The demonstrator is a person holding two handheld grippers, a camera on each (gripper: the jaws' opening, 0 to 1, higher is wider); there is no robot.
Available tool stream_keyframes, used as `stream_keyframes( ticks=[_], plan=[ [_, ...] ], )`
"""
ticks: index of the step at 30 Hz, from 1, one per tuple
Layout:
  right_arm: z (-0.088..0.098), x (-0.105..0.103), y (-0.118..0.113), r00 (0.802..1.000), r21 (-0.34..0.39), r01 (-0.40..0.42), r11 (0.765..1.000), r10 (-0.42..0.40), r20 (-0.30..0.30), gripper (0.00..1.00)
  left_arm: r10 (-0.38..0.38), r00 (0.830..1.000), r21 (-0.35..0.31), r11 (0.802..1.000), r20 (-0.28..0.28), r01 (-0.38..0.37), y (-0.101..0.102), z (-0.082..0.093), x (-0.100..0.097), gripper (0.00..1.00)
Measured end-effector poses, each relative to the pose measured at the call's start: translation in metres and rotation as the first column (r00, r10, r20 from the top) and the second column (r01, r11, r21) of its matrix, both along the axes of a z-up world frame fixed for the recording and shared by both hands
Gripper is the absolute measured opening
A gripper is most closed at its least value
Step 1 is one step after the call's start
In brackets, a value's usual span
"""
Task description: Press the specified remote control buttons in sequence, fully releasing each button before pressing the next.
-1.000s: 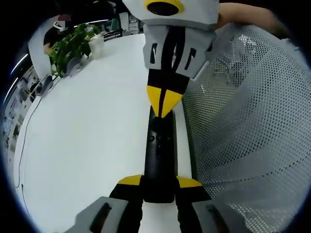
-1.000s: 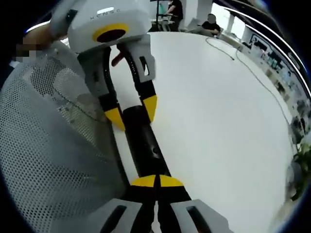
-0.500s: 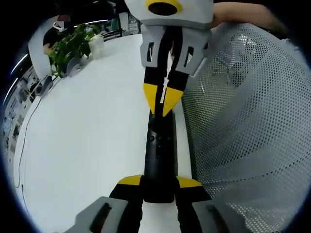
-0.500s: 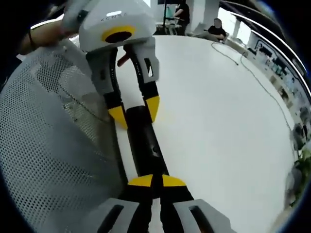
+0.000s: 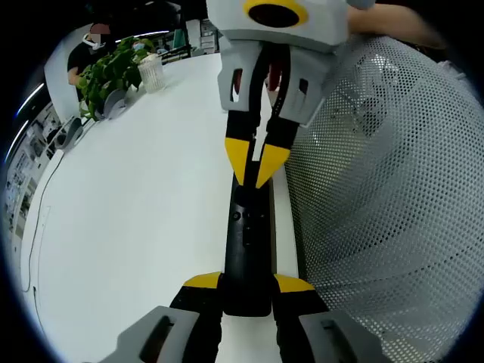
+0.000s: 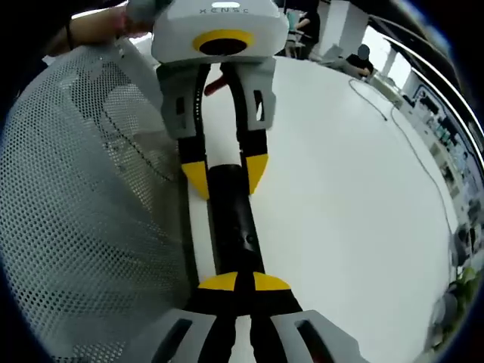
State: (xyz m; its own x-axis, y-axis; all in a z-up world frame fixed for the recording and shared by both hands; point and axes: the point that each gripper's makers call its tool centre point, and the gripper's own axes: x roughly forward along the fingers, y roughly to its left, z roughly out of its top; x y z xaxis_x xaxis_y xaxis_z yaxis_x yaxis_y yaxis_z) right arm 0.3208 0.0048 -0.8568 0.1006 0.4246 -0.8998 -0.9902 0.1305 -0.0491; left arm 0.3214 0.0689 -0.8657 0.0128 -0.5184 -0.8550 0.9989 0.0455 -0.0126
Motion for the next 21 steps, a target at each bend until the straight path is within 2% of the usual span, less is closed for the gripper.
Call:
stream_keyframes(
  ticks=[7, 9, 11, 14, 16, 21],
  plan=[
    [-0.0001, 0.0003, -0.0003, 1.0, -0.004, 0.015, 1.0, -0.015, -0.004, 0.02, -0.003, 1.0, 0.007, 1.0, 0.002, 0.003, -0.0002, -0.0001, 0.0002, 0.25],
    [0.001, 0.0007, -0.0008, 0.999, 0.029, 0.044, 0.999, -0.043, -0.006, 0.01, -0.001, 1.0, 0.006, 1.0, 0.001, 0.001, -0.0001, 0.0, 0.0002, 0.25],
    [0.0011, 0.0015, -0.0018, 0.995, 0.056, 0.093, 0.994, -0.092, -0.032, 0.01, 0.001, 1.0, 0.003, 1.0, 0.001, -0.001, 0.0, -0.0001, 0.0004, 0.25],
    [0.0025, 0.0008, 0.0011, 0.995, 0.048, 0.091, 0.995, -0.089, -0.048, 0.05, 0.005, 1.0, -0.001, 1.0, -0.001, -0.005, -0.0001, 0.0001, 0.0002, 0.25],
    [0.0017, -0.0001, 0.0021, 0.996, 0.047, 0.085, 0.995, -0.083, -0.035, 0.11, 0.006, 1.0, -0.004, 1.0, -0.001, -0.006, -0.0002, 0.0001, 0.0002, 0.25],
    [0.0017, 0.0007, 0.0017, 0.996, 0.05, 0.083, 0.995, -0.081, -0.043, 0.1, 0.005, 1.0, -0.005, 1.0, -0.002, -0.005, -0.0001, 0.0001, 0.0005, 0.25]
  ],
)
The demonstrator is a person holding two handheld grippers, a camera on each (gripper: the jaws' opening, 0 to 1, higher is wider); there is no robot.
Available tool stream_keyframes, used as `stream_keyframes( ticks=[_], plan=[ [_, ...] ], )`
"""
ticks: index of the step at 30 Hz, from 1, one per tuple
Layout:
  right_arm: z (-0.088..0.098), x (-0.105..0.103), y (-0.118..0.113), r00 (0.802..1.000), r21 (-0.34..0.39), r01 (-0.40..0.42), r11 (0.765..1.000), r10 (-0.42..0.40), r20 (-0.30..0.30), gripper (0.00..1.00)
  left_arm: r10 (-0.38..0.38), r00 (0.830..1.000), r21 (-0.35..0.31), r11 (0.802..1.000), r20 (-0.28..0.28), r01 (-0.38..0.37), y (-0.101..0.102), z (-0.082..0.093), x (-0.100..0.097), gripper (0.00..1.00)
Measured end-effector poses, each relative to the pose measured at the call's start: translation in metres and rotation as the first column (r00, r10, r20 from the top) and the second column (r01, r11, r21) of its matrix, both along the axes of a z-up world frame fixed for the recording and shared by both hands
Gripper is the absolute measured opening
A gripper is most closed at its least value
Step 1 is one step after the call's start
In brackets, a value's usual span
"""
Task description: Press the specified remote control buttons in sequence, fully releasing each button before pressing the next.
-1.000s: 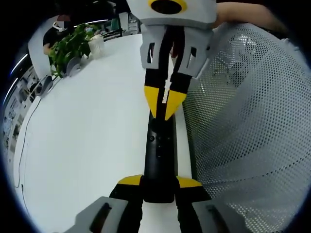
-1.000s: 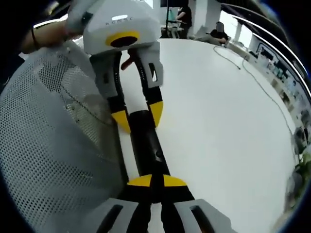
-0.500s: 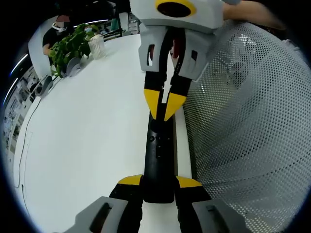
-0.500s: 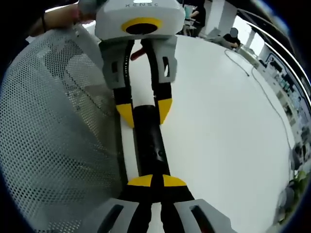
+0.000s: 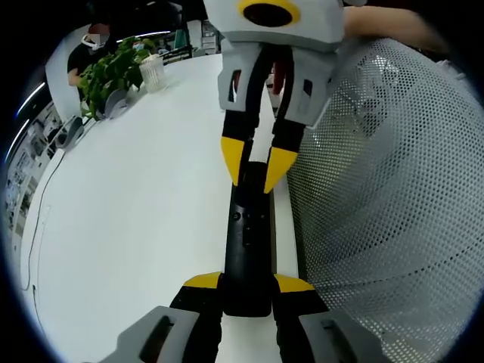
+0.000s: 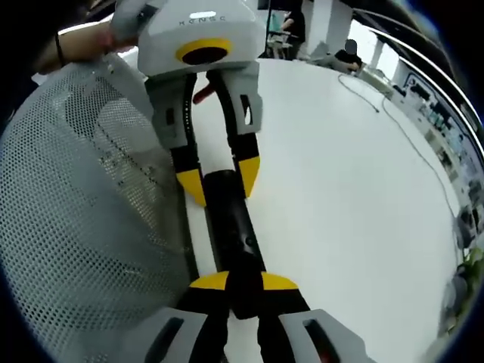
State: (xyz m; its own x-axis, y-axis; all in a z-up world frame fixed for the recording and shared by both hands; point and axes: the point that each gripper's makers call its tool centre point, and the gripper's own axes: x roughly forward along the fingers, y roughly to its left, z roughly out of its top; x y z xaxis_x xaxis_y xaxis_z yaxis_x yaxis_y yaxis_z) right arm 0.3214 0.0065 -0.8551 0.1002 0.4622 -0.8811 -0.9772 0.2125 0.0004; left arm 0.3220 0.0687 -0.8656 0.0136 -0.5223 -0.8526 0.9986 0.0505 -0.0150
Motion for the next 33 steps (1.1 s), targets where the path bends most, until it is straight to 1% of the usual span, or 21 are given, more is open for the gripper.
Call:
stream_keyframes(
  ticks=[4, 8, 14, 15, 16, 18, 20, 21, 23, 26, 33],
  plan=[
    [-0.0005, 0.0009, 0.0005, 1.0, 0.009, 0.024, 1.0, -0.024, -0.019, 0.09, -0.002, 1.0, 0.001, 1.0, 0.001, 0.002, -0.0001, 0.0002, -0.0004, 0.25],
    [-0.0009, -0.001, 0.0017, 1.0, -0.007, 0.002, 1.0, -0.002, -0.001, 0.09, -0.003, 1.0, 0.002, 1.0, 0.001, 0.003, 0.0, 0.0001, -0.0004, 0.25],
    [-0.0021, 0.0012, 0.0025, 1.0, -0.036, 0.009, 0.999, -0.01, -0.011, 0.07, -0.005, 1.0, 0.002, 1.0, 0.001, 0.005, 0.0002, 0.0, -0.0004, 0.25],
    [-0.0023, 0.0009, 0.0026, 1.0, -0.042, 0.012, 0.999, -0.012, -0.009, 0.07, -0.006, 1.0, 0.005, 1.0, 0.002, 0.006, 0.0001, 0.0, -0.0005, 0.25],
    [-0.0024, 0.0, 0.0022, 1.0, -0.055, -0.006, 0.998, 0.006, 0.001, 0.07, -0.008, 1.0, 0.008, 1.0, 0.003, 0.008, 0.0, 0.0, -0.0006, 0.25],
    [-0.0023, -0.0003, 0.0019, 1.0, -0.058, -0.008, 0.998, 0.008, 0.003, 0.07, -0.009, 1.0, 0.011, 1.0, 0.004, 0.009, -0.0001, -0.0001, -0.0006, 0.25],
    [-0.0016, 0.0003, 0.0019, 1.0, -0.045, 0.012, 0.999, -0.012, 0.003, 0.07, -0.007, 1.0, 0.009, 1.0, 0.002, 0.007, -0.0001, -0.0001, -0.0005, 0.25],
    [-0.001, 0.0007, 0.0028, 0.999, -0.006, 0.042, 0.999, -0.042, 0.0, 0.07, -0.006, 1.0, 0.007, 1.0, 0.001, 0.006, -0.0001, 0.0, -0.0005, 0.25],
    [-0.0003, 0.0012, 0.0003, 0.998, 0.029, 0.062, 0.998, -0.061, -0.009, 0.08, -0.005, 1.0, 0.005, 1.0, 0.0, 0.005, 0.0, 0.0, -0.0005, 0.25],
    [-0.0003, 0.0028, 0.0033, 0.998, 0.013, 0.063, 0.998, -0.062, -0.021, 0.08, -0.003, 1.0, 0.004, 1.0, 0.0, 0.003, 0.0003, 0.0002, -0.0006, 0.25],
    [-0.0005, 0.0031, 0.0062, 1.0, -0.003, 0.019, 1.0, -0.019, 0.012, 0.07, -0.005, 1.0, 0.004, 1.0, 0.0, 0.005, 0.0001, 0.0005, -0.0003, 0.25]
  ],
)
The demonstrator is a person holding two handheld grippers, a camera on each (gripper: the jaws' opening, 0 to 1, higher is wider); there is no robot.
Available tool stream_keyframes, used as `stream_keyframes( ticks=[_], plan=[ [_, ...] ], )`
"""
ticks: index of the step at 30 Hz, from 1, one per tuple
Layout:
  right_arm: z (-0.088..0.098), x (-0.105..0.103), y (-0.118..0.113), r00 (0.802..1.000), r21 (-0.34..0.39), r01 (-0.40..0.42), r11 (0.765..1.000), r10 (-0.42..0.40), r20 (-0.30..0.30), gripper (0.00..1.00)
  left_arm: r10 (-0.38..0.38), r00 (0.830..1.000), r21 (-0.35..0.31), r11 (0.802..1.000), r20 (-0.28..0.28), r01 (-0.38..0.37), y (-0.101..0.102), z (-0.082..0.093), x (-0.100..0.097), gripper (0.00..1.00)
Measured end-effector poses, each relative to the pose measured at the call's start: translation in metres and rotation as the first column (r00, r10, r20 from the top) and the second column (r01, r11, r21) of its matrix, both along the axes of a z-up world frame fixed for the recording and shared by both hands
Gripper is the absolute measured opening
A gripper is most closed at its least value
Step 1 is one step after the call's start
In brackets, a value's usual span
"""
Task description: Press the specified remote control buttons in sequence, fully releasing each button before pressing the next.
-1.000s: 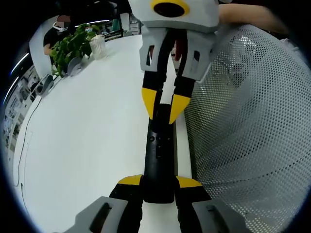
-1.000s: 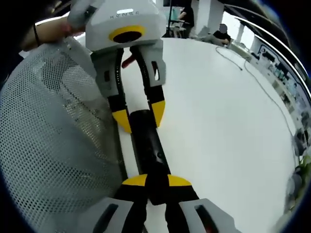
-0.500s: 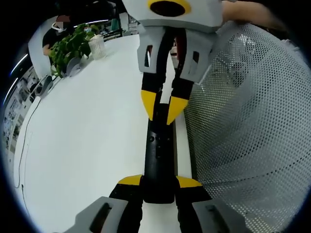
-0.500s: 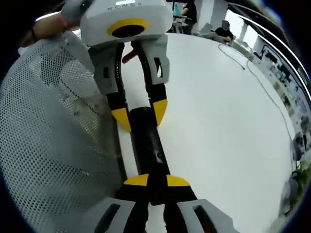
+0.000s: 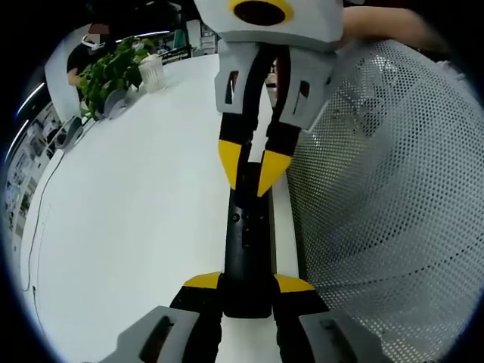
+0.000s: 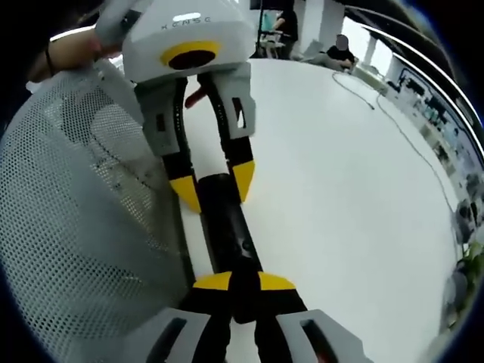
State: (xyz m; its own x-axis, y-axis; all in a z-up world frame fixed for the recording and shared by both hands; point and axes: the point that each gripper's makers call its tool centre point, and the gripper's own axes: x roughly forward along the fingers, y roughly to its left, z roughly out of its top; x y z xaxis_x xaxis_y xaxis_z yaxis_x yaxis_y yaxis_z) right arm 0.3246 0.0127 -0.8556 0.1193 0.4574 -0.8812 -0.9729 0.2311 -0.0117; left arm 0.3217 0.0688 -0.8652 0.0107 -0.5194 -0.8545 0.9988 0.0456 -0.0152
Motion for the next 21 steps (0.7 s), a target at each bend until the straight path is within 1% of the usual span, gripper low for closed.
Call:
stream_keyframes(
  ticks=[9, 12, 17, 19, 21],
  plan=[
    [-0.0007, 0.0003, -0.0002, 1.0, 0.012, 0.011, 1.0, -0.011, -0.018, 0.06, 0.001, 1.0, -0.003, 1.0, -0.001, -0.001, 0.0001, 0.0, 0.0001, 0.25],
    [-0.001, -0.0001, 0.0003, 1.0, 0.0, -0.007, 1.0, 0.007, -0.017, 0.06, 0.001, 1.0, -0.004, 1.0, -0.001, -0.001, -0.0001, 0.0, -0.0001, 0.25],
    [-0.0013, 0.0001, 0.001, 0.999, -0.032, -0.031, 0.999, 0.03, -0.032, 0.05, 0.0, 1.0, -0.003, 1.0, -0.002, 0.0, -0.0001, -0.0002, 0.0001, 0.25],
    [-0.0014, 0.0004, 0.0001, 0.999, -0.023, -0.017, 1.0, 0.016, -0.036, 0.06, 0.001, 1.0, -0.003, 1.0, -0.002, -0.001, -0.0001, -0.0002, 0.0002, 0.25],
    [-0.0004, 0.0002, -0.0004, 1.0, 0.026, 0.006, 1.0, -0.006, -0.011, 0.06, 0.001, 1.0, -0.004, 1.0, -0.002, -0.001, -0.0001, -0.0003, 0.0002, 0.25]
  ],
)
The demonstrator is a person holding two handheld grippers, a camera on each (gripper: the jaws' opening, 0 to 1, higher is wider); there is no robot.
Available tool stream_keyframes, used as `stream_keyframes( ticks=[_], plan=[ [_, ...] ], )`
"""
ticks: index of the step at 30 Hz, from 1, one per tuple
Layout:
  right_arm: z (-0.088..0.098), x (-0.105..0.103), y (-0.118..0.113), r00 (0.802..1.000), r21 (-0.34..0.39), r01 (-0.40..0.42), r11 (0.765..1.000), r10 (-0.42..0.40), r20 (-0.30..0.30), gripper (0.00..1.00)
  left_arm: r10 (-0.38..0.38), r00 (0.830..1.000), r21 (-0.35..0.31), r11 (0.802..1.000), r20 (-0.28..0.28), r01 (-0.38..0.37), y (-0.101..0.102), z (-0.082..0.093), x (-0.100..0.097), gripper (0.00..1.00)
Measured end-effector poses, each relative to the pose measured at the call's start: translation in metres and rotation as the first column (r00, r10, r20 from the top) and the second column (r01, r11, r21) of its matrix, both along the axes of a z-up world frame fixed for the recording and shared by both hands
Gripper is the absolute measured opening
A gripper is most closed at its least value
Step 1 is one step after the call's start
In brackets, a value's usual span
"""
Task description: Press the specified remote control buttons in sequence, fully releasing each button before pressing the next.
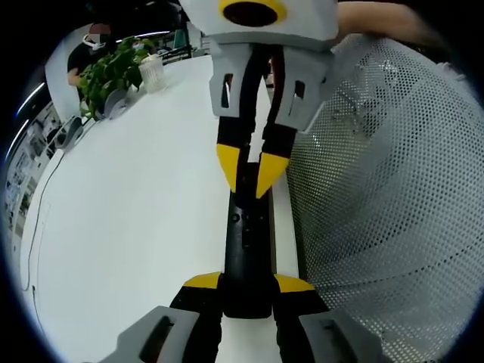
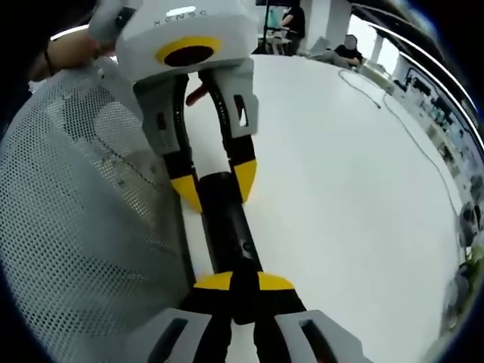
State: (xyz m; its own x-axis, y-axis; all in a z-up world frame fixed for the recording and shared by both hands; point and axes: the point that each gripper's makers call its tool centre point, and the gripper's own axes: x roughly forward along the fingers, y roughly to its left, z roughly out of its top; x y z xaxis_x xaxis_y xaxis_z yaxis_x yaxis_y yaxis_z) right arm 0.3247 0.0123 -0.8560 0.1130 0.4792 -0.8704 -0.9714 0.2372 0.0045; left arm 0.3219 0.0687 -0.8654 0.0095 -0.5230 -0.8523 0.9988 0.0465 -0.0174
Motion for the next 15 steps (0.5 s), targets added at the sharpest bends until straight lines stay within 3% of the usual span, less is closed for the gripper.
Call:
stream_keyframes(
  ticks=[15],
  plan=[
    [0.0005, -0.0017, 0.0061, 0.995, -0.04, -0.091, 0.995, 0.092, 0.045, 0.04, 0.0, 1.0, -0.003, 1.0, 0.0, 0.0, 0.0005, -0.0001, -0.0005, 0.25]
  ],
)
